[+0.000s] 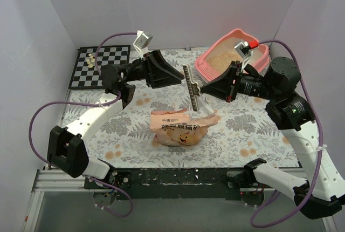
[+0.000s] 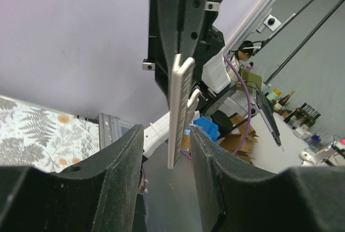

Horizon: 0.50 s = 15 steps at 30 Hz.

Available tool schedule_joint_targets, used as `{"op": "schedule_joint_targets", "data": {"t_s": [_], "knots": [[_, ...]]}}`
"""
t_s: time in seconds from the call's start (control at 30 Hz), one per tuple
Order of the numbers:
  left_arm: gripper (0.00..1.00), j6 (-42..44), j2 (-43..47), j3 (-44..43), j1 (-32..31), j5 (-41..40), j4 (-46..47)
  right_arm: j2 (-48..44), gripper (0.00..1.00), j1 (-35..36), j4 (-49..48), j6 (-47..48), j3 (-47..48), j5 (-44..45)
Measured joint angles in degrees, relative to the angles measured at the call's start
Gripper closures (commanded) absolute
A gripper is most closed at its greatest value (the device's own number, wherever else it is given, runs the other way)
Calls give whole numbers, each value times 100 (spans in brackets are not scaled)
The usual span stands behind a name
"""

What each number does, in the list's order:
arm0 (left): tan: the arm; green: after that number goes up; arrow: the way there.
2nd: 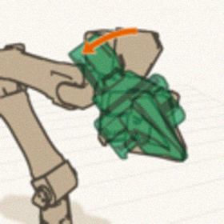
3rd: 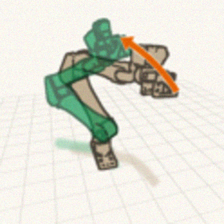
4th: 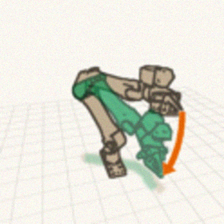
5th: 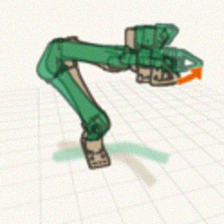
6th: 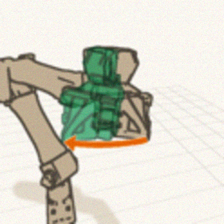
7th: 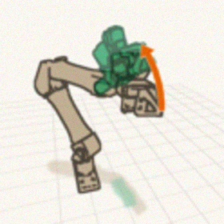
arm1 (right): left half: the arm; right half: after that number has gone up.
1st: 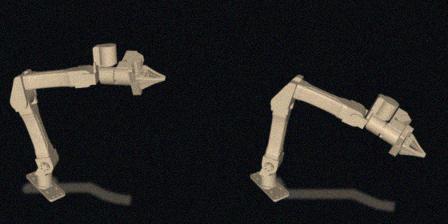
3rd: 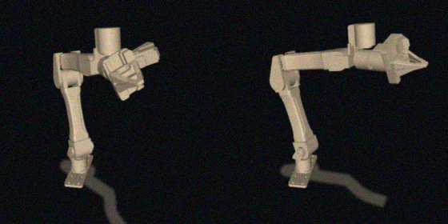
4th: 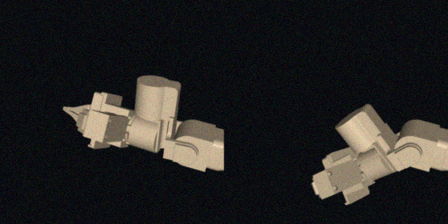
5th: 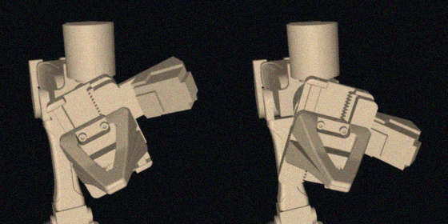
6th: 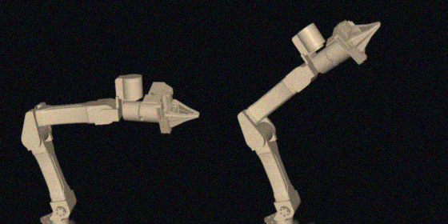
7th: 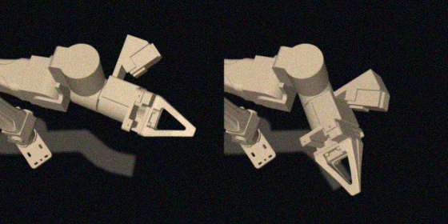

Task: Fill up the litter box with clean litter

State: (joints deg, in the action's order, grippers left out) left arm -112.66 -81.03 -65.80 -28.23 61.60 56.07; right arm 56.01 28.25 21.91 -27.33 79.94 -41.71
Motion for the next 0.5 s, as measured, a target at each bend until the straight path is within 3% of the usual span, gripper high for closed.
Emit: {"op": "schedule_joint_targets", "data": {"t_s": [0.23,0.5], "knots": [[60,-142,-46,9,4,-17,927,0,99,0,-343,-267,-289,-101],[60,-179,-146,33,4,-105,1093,-2,99,0,-632,-450,-619,-168]]}}
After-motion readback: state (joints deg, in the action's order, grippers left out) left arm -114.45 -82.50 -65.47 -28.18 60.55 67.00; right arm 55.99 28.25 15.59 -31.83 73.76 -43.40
